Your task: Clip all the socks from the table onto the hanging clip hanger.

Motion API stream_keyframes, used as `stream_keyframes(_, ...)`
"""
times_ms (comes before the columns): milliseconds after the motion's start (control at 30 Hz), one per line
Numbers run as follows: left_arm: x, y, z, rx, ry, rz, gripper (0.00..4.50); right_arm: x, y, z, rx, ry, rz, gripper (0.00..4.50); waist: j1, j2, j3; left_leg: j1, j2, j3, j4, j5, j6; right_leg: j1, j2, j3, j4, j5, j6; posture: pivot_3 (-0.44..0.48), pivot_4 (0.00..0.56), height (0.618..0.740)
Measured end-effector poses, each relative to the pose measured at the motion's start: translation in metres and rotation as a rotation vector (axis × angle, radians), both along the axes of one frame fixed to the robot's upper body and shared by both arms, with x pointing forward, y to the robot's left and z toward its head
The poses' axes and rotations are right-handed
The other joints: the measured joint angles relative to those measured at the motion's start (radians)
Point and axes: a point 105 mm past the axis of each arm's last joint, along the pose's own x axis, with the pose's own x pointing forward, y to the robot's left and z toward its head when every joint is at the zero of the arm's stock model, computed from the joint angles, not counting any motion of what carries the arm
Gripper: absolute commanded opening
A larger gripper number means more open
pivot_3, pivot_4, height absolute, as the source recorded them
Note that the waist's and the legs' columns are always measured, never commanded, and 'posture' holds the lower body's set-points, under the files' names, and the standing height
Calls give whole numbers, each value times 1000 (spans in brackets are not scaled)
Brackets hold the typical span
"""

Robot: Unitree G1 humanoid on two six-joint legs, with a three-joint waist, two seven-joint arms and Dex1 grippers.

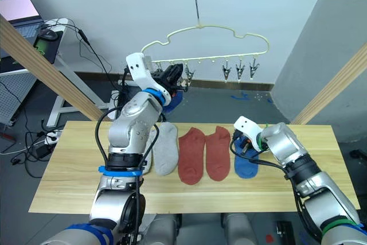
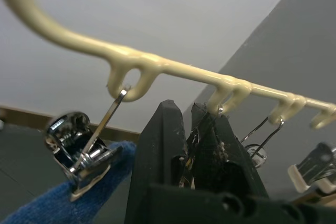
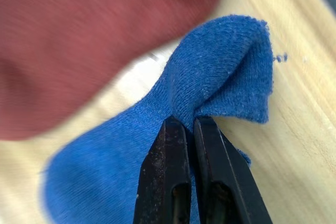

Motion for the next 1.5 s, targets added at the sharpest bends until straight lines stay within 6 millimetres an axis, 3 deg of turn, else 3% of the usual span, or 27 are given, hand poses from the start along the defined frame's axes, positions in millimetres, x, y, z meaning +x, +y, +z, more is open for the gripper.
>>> stream_keyframes(200,0,7,5,-78,74,-78,181,-12,24,44,164,-24,26,27,-2,0,0,0,0,0,0,0,0,0,0,0,0,0,0,22,250,740)
stream_keyframes(533,-1,16,6,-215,203,-166,181,-13,94,93,366,-68,162,27,-22,0,0,0,0,-1,0,0,0,0,0,-1,0,0,0,18,248,740)
stream_keyframes(900,-5,18,9,-252,279,-193,181,7,130,104,444,-97,191,27,-22,0,0,0,1,0,0,0,0,-1,0,-1,1,0,0,44,242,740)
stream_keyframes(1500,-6,17,10,-248,276,-179,181,22,149,125,477,-146,232,27,-20,0,0,0,1,0,0,0,-1,-1,0,-1,1,0,0,74,226,740)
